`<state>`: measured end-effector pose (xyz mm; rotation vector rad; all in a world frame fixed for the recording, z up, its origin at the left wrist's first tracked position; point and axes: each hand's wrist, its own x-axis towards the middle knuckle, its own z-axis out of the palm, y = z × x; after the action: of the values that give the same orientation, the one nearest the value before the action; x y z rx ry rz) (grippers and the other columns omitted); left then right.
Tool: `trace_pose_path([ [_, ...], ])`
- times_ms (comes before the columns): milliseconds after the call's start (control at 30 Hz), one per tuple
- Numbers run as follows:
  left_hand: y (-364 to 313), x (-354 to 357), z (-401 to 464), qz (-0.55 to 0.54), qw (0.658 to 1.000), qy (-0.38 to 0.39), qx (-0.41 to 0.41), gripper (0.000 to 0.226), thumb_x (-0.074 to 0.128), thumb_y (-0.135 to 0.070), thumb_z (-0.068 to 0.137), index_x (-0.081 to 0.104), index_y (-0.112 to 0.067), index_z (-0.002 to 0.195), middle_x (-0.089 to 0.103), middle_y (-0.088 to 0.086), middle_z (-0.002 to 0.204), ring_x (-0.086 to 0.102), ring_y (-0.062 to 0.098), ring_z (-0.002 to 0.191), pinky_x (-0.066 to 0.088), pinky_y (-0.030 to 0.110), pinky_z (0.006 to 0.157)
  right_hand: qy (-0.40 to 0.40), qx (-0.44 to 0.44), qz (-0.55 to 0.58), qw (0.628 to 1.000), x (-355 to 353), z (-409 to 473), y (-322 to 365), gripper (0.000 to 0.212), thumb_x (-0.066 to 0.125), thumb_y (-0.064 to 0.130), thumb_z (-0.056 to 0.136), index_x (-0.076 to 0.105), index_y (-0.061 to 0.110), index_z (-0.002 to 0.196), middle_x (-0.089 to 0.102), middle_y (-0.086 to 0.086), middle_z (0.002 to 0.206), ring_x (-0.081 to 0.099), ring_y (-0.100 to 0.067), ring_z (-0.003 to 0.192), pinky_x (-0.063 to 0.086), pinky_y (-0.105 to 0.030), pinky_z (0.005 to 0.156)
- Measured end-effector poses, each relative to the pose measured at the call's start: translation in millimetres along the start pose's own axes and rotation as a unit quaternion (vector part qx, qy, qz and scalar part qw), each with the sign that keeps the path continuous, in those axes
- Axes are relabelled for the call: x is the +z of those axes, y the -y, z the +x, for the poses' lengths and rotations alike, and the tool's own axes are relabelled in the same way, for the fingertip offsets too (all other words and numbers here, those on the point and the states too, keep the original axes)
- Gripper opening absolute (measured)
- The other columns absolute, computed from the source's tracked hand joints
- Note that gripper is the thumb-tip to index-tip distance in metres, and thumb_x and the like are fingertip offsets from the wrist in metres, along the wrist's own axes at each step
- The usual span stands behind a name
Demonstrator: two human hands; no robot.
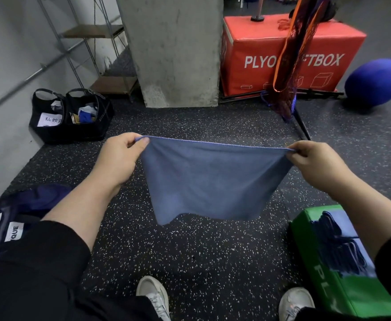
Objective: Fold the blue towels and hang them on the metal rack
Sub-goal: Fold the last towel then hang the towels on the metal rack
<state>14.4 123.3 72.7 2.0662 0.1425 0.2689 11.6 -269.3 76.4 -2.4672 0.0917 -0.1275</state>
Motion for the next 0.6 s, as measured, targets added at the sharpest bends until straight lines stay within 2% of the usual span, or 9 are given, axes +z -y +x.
trace_pose_path([
  [100, -10, 10, -1, -0.100, 0.995, 0.012, 0.007, 0.015, 0.060, -0.019, 0.103, 0.071, -0.014, 0.094, 0.067, -0.002, 0.081, 0.054, 0.008, 0.072, 0.043, 0.030, 0.071, 0.009, 0.021, -0.025, 0.999, 3, 2, -5, 0.017, 0.055, 0.012, 0.099, 0.069, 0.012, 0.091, 0.059, -0.005, 0.061, 0.044, -0.020, 0.047, 0.033, -0.028, 0.048],
  [200, -27, 21, -6, -0.155, 0.987, 0.022, 0.023, 0.006, 0.067, -0.012, 0.097, 0.070, -0.014, 0.093, 0.070, -0.006, 0.078, 0.059, 0.004, 0.074, 0.046, 0.019, 0.069, 0.052, 0.052, -0.084, 0.994, 4, 6, -12, 0.016, 0.056, 0.010, 0.095, 0.072, 0.009, 0.097, 0.065, -0.006, 0.072, 0.053, -0.022, 0.057, 0.039, -0.030, 0.053],
  [267, -39, 31, -9, -0.169, 0.984, 0.054, 0.027, 0.006, 0.070, -0.009, 0.094, 0.072, -0.014, 0.090, 0.073, -0.008, 0.075, 0.062, 0.002, 0.071, 0.048, 0.014, 0.066, 0.126, 0.062, -0.131, 0.981, 6, 3, -13, 0.026, 0.064, 0.013, 0.092, 0.071, 0.012, 0.116, 0.073, -0.007, 0.100, 0.066, -0.023, 0.081, 0.049, -0.031, 0.070],
  [333, -50, 43, -13, -0.159, 0.981, 0.104, 0.027, 0.009, 0.069, -0.010, 0.095, 0.074, -0.015, 0.090, 0.075, -0.003, 0.078, 0.062, 0.005, 0.072, 0.049, 0.018, 0.066, 0.169, 0.020, -0.140, 0.975, 10, -1, -5, 0.051, 0.075, 0.024, 0.088, 0.059, 0.016, 0.136, 0.065, -0.003, 0.131, 0.063, -0.022, 0.113, 0.048, -0.032, 0.094],
  [367, -54, 49, -15, -0.140, 0.981, 0.129, 0.034, 0.009, 0.067, -0.012, 0.097, 0.075, -0.015, 0.092, 0.075, 0.001, 0.080, 0.062, 0.007, 0.073, 0.048, 0.022, 0.068, 0.166, -0.014, -0.119, 0.979, 11, -3, 3, 0.058, 0.077, 0.030, 0.087, 0.055, 0.019, 0.139, 0.061, 0.004, 0.135, 0.059, -0.017, 0.120, 0.044, -0.030, 0.100],
  [433, -61, 61, -18, -0.079, 0.978, 0.178, 0.079, 0.014, 0.063, -0.013, 0.100, 0.076, -0.013, 0.099, 0.075, 0.003, 0.083, 0.059, 0.004, 0.075, 0.045, 0.022, 0.070, 0.146, -0.084, -0.032, 0.985, 16, -10, 26, 0.060, 0.077, 0.038, 0.085, 0.055, 0.024, 0.139, 0.059, 0.014, 0.133, 0.054, -0.005, 0.124, 0.040, -0.025, 0.102],
  [500, -69, 68, -22, -0.011, 0.969, 0.208, 0.132, 0.017, 0.060, -0.014, 0.101, 0.077, -0.015, 0.101, 0.072, -0.008, 0.082, 0.059, -0.002, 0.073, 0.043, 0.017, 0.070, 0.152, -0.128, 0.040, 0.979, 26, -15, 50, 0.060, 0.076, 0.042, 0.085, 0.057, 0.025, 0.139, 0.059, 0.017, 0.135, 0.052, 0.001, 0.126, 0.040, -0.024, 0.107],
  [567, -75, 73, -24, 0.017, 0.963, 0.221, 0.152, 0.015, 0.063, -0.016, 0.099, 0.078, -0.019, 0.099, 0.075, -0.008, 0.087, 0.066, 0.003, 0.082, 0.049, 0.020, 0.078, 0.171, -0.151, 0.085, 0.970, 39, -17, 68, 0.052, 0.076, 0.039, 0.086, 0.061, 0.026, 0.134, 0.064, 0.015, 0.131, 0.055, 0.003, 0.124, 0.043, -0.025, 0.107],
  [600, -76, 74, -24, 0.013, 0.963, 0.224, 0.147, 0.012, 0.066, -0.016, 0.097, 0.078, -0.019, 0.098, 0.077, -0.005, 0.089, 0.068, 0.006, 0.086, 0.051, 0.023, 0.081, 0.177, -0.159, 0.110, 0.965, 44, -18, 75, 0.043, 0.076, 0.036, 0.087, 0.065, 0.025, 0.127, 0.069, 0.014, 0.122, 0.059, 0.004, 0.117, 0.047, -0.026, 0.102],
])
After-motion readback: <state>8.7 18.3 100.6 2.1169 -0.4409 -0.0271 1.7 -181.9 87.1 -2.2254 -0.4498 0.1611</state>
